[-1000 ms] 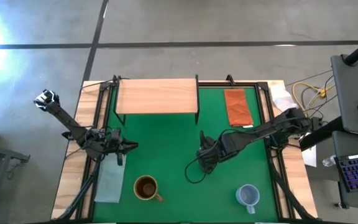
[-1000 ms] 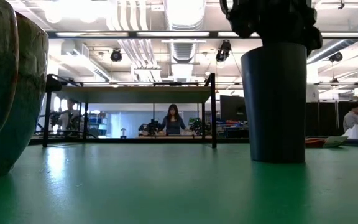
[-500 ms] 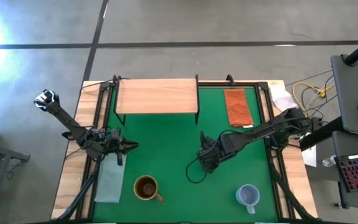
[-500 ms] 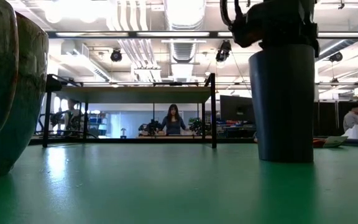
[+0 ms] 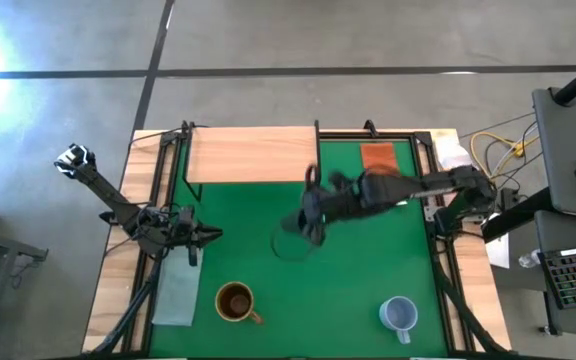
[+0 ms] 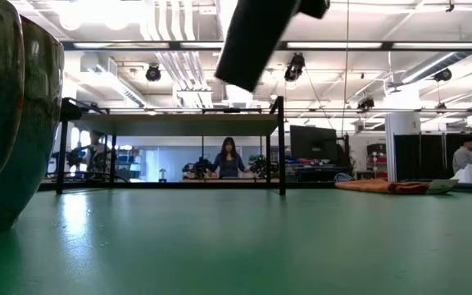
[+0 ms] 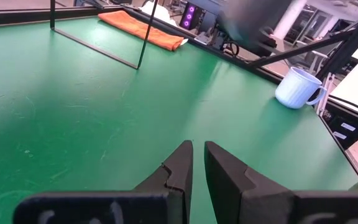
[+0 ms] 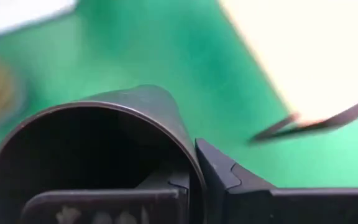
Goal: Stack small to large cups/mugs on shelf
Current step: Put the black cup on the shelf
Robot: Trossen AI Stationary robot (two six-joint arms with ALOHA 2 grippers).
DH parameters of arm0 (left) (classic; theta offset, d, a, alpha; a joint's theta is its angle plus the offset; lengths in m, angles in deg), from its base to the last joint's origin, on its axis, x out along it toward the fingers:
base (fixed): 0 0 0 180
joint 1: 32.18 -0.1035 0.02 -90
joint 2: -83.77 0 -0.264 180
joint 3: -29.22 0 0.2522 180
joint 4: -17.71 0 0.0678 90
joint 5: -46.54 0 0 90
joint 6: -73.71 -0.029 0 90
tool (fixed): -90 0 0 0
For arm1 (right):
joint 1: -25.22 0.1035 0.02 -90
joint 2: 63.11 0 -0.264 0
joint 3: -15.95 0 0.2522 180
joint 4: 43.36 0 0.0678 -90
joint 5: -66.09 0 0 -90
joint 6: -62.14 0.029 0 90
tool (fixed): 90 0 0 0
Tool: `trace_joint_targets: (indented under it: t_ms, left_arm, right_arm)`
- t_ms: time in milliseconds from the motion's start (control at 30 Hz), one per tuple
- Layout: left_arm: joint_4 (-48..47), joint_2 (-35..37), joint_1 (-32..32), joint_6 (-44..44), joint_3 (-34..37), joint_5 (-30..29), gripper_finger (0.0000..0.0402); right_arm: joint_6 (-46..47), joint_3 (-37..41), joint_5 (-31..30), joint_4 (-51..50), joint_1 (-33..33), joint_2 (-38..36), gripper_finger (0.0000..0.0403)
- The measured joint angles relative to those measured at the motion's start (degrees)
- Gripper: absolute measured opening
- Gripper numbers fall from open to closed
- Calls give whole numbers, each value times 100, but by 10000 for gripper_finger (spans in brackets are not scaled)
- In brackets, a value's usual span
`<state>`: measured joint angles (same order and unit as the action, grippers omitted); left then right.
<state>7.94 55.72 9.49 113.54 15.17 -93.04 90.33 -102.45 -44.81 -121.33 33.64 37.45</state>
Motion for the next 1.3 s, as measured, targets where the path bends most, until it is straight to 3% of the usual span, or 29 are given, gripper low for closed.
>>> trace_joint_targets:
  t_ms: [200,333,467,633,800,1300]
  left_arm:
    - [0,0,1,-1,0,0,27]
    - [0,0,-1,-1,1,0,27]
    - [0,0,-1,-2,1,0,27]
    - [0,-3,-1,-2,1,0,27]
    - [113,-2,-1,30,0,0,27]
    - [2584,4,-4,-133,-104,-23,27]
  right_arm:
    - [-737,-1236,-463,-154,-936,320,9]
    - [-1011,-2129,-179,-429,-1646,737,9]
    - [-1124,-3048,14,-1349,-2201,1440,9]
    - [-1175,-2610,629,-1500,-2470,1435,9]
    - [-1516,-2647,161,-1226,-2365,1474,9]
    - [-1214,-2846,143,-1176,-2522,1477,9]
